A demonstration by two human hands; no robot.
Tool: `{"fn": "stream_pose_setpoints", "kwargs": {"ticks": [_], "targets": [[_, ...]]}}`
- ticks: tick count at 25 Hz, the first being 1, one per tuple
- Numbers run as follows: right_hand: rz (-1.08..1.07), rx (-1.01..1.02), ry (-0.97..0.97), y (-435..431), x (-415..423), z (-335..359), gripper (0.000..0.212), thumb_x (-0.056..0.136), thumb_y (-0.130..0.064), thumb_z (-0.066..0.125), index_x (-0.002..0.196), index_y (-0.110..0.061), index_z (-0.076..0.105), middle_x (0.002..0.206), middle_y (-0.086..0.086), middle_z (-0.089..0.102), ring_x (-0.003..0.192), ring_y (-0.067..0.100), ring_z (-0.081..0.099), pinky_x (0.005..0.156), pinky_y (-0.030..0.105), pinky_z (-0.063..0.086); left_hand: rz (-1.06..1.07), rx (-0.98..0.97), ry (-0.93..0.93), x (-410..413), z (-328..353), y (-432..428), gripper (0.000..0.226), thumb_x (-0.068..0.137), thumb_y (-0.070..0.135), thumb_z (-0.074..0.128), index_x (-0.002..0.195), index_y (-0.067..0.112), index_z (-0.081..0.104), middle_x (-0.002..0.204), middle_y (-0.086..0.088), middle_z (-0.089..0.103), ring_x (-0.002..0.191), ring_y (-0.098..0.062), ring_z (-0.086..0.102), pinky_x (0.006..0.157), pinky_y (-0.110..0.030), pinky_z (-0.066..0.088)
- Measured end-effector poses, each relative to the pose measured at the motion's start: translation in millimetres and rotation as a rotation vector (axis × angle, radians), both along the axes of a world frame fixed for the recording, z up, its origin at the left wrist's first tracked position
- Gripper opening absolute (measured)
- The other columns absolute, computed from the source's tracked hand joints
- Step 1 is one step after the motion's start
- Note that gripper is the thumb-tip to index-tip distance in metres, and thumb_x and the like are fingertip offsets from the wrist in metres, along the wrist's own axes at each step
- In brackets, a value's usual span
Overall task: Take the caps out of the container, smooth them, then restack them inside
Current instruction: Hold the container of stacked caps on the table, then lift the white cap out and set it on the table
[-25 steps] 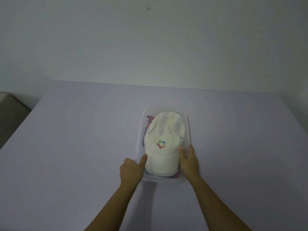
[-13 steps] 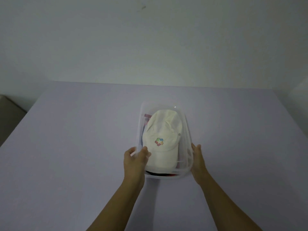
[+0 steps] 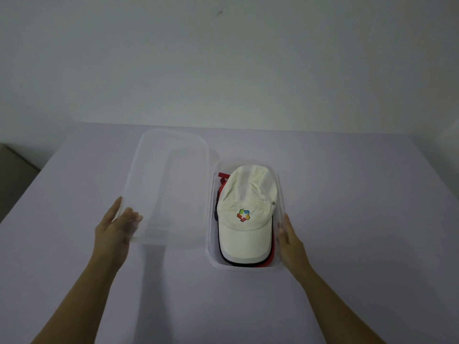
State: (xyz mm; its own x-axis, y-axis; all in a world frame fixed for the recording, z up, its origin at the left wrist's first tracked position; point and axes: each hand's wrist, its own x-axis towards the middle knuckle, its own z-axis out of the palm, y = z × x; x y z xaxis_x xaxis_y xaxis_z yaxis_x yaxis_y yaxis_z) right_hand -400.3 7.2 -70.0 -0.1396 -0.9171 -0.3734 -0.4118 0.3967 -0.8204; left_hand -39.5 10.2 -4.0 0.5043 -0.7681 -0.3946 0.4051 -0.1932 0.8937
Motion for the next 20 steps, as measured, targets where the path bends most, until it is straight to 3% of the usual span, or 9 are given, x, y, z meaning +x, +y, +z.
{"fn": "stream_pose_setpoints", "kwargs": {"ticks": [4,8,9,12,14,17,20], "targets": [[0.017,0.001,0.039,-2.2,-1.5,-7.4,0.051,0.1,-0.032,0.029,0.148,-0.03,0.01,0.152,0.002,0.032,0.136,0.022,0.037,0.114,0.036,0.028,-0.066,0.079,-0.004,15.0,-35.0,10.7,0.049,0.091,0.002,0.053,0.138,0.012,0.044,0.072,0.003,0.07,0.06,-0.007,0.069,0.074,-0.019,0.058],[0.044,0.004,0.058,-3.4,-2.2,-8.8,0.052,0.1,-0.032,0.028,0.148,-0.031,0.007,0.153,0.002,0.03,0.136,0.024,0.037,0.113,0.042,0.031,-0.111,0.2,-0.051,10.4,-65.1,14.2,0.045,0.092,0.003,0.052,0.136,0.014,0.047,0.085,-0.005,0.064,0.075,-0.017,0.063,0.075,-0.021,0.058],[0.054,0.001,0.062,-4.1,-2.4,-7.9,0.052,0.1,-0.033,0.028,0.148,-0.032,0.007,0.153,0.002,0.03,0.136,0.024,0.036,0.112,0.043,0.032,-0.124,0.236,-0.118,9.9,-70.6,13.9,0.045,0.093,0.007,0.052,0.136,0.016,0.047,0.088,-0.006,0.062,0.077,-0.019,0.061,0.079,-0.026,0.058],[0.077,0.02,0.085,-5.4,-4.1,-4.7,0.053,0.1,-0.033,0.029,0.148,-0.029,0.007,0.152,0.002,0.031,0.136,0.024,0.037,0.112,0.039,0.031,-0.288,0.399,-0.548,10.0,-82.7,16.6,0.046,0.094,0.025,0.049,0.139,0.022,0.042,0.109,-0.012,0.06,0.099,-0.031,0.058,0.096,-0.043,0.044],[0.107,0.027,0.109,-5.2,-5.5,-3.5,0.054,0.1,-0.033,0.029,0.148,-0.028,0.006,0.152,0.004,0.031,0.136,0.025,0.038,0.112,0.038,0.031,-0.387,0.443,-0.757,7.1,-89.1,18.6,0.046,0.093,0.028,0.046,0.136,0.013,0.044,0.119,-0.017,0.057,0.11,-0.039,0.054,0.097,-0.05,0.041],[0.176,0.042,0.153,-3.8,-5.5,-0.9,0.059,0.1,-0.031,0.033,0.149,-0.022,0.002,0.154,0.006,0.026,0.138,0.025,0.033,0.111,0.033,0.027,-0.448,0.49,-0.877,4.3,-101.3,15.7,0.046,0.093,0.017,0.047,0.135,-0.001,0.041,0.132,-0.03,0.044,0.121,-0.047,0.044,0.105,-0.055,0.034],[0.277,-0.158,0.447,-3.9,1.7,10.7,0.067,0.096,-0.019,0.045,0.148,-0.01,0.004,0.157,0.013,0.011,0.144,0.03,0.017,0.117,0.04,0.018,-0.447,0.583,-0.973,0.2,-101.6,14.9,0.047,0.094,0.013,0.047,0.138,-0.003,0.038,0.146,-0.028,0.03,0.133,-0.046,0.026,0.113,-0.049,0.019]]}}
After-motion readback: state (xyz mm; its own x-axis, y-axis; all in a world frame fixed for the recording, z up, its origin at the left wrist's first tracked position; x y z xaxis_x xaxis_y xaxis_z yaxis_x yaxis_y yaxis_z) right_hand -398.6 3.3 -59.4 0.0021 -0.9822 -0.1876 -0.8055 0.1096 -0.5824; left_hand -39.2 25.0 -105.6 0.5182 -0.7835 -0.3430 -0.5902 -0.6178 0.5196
